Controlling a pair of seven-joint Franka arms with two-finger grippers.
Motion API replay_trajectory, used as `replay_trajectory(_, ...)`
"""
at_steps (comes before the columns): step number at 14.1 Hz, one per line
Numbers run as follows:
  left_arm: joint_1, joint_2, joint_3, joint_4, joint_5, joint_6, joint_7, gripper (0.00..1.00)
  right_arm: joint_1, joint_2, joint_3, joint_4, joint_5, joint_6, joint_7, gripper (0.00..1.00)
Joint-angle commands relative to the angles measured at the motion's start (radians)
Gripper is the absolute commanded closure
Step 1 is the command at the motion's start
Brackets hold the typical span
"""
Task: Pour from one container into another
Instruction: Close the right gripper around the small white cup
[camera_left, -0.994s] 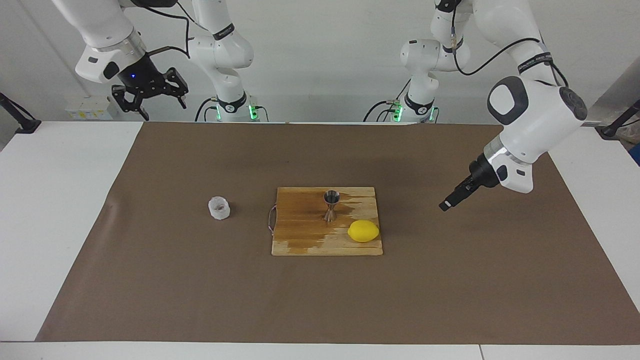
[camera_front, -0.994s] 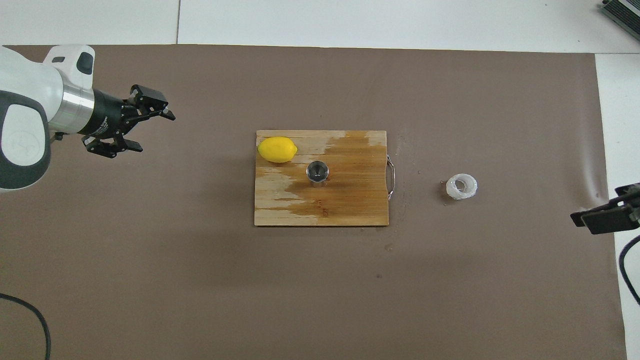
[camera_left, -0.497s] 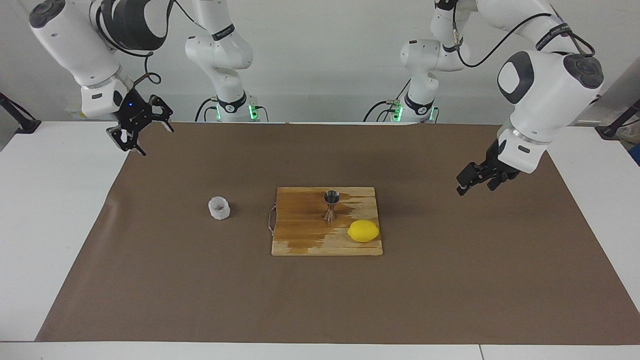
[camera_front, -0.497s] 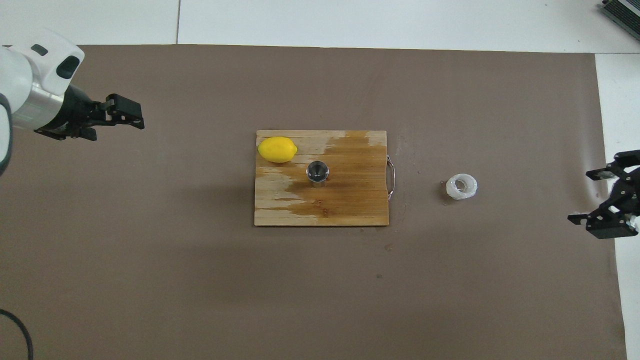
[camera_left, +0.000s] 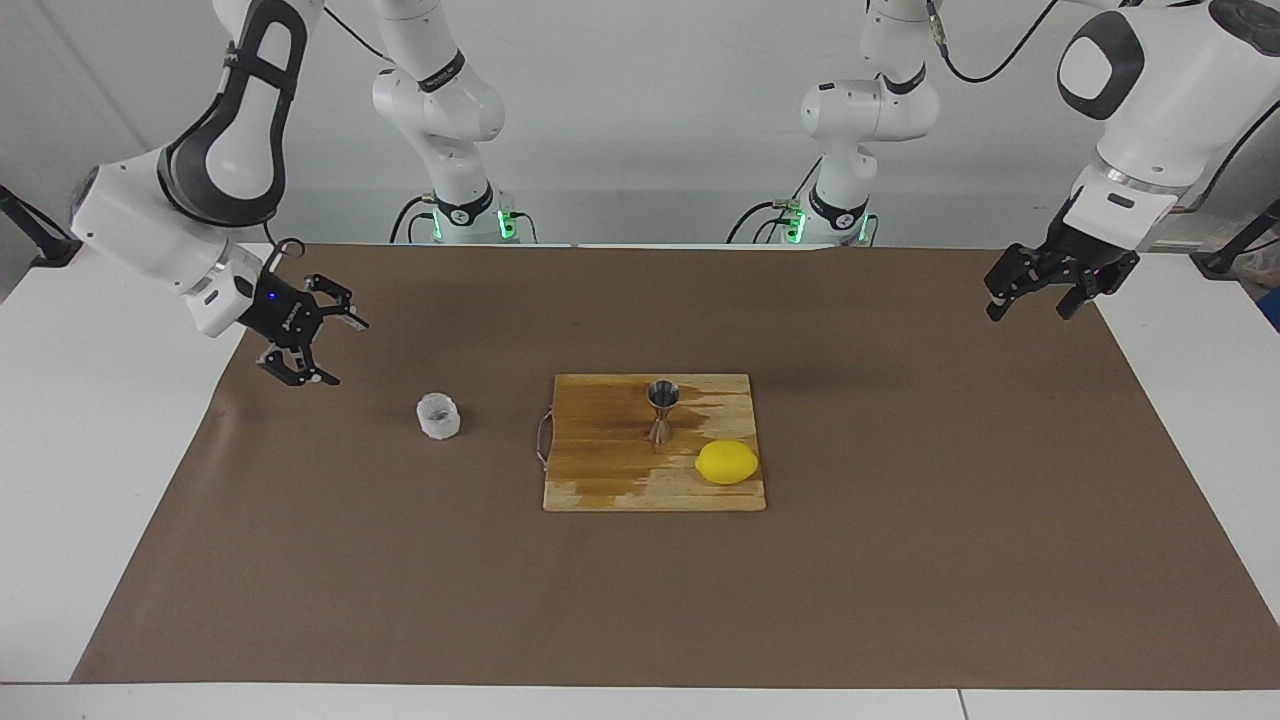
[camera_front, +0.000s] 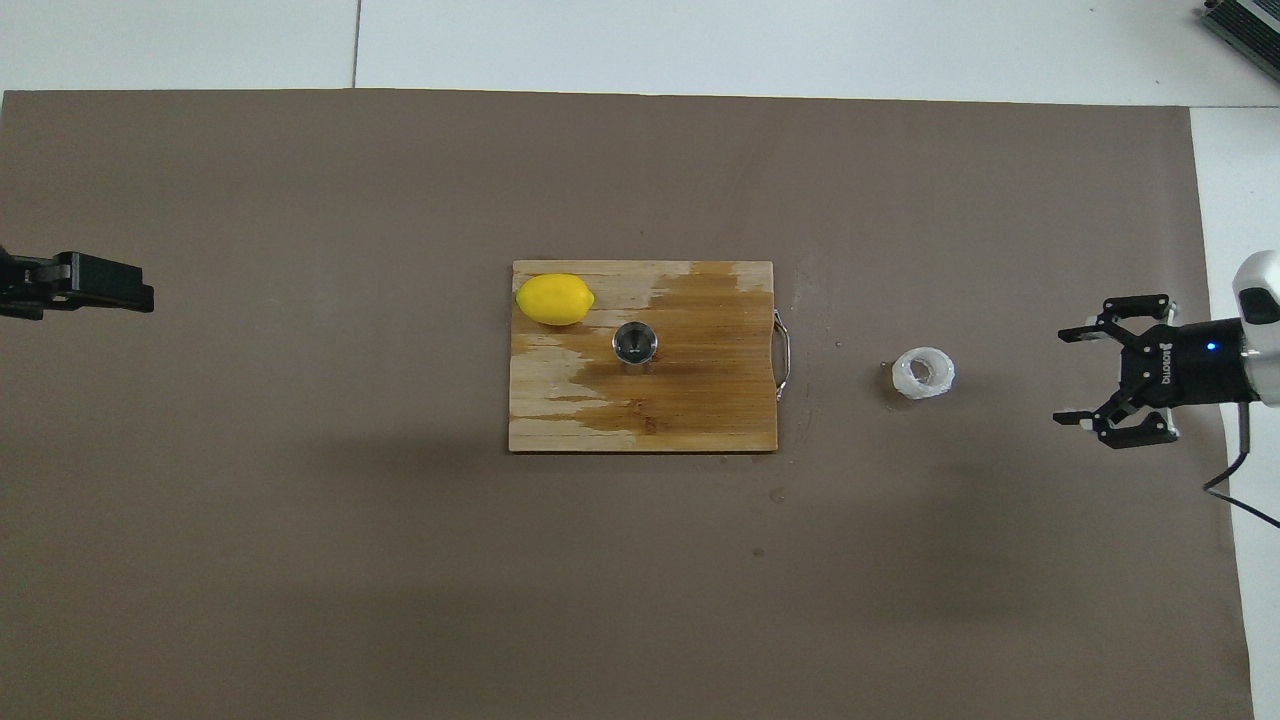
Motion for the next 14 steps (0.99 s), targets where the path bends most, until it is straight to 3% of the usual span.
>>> replay_trajectory(1,0.020,-0.050,-0.009,-0.030,0.023,-0.055,0.020,0.00,-0.013,0.050,0.010,-0.030,0.143,0.023,-0.162,0.00)
replay_trajectory(3,0.020,-0.055,-0.011,-0.030,0.023,-0.075,0.012,0.00,-0.023,0.102,0.010,-0.035,0.201,0.011,-0.213,0.00)
replay_trajectory(5,0.017,-0.055,-0.012,-0.028,0.023,-0.073,0.009,0.00,-0.042,0.200,0.010,-0.062,0.365,-0.002,-0.295,0.00)
replay_trajectory(9,0.020,-0.055,-0.009,-0.022,0.025,-0.107,0.014,0.00,-0.022,0.247,0.012,-0.085,0.500,0.026,-0.436,0.00)
replay_trajectory(14,0.020,-0.057,-0.009,-0.017,0.025,-0.109,0.061,0.00,0.067,0.250,0.012,-0.139,0.639,0.092,-0.569,0.00)
